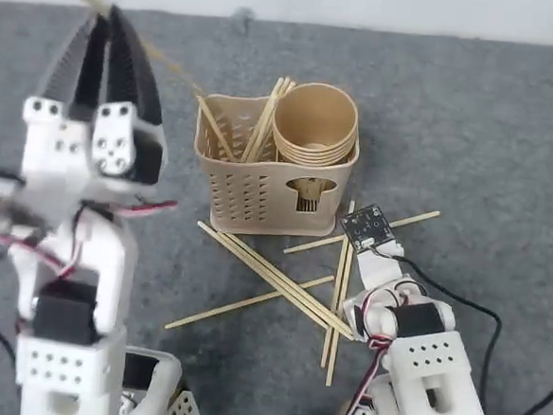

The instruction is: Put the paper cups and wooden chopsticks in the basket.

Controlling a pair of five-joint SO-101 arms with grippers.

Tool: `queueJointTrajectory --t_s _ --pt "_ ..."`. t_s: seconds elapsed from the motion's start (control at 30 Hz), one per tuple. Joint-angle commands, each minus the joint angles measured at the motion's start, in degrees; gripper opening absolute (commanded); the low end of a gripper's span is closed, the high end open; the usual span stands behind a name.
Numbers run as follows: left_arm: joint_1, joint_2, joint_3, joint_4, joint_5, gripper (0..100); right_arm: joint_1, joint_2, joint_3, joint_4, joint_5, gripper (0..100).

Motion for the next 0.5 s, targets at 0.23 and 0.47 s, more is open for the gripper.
queueJointTrajectory --t_s 0.23,0.47 --pt "1.93 4.48 4.09 0.62 0.18 1 0.66 -1.01 -0.26 -1.01 0.62 16.2" --pt "4.92 4.40 9.36 0.53 0.18 2 0.66 -1.01 -0.26 -1.01 0.62 16.2"
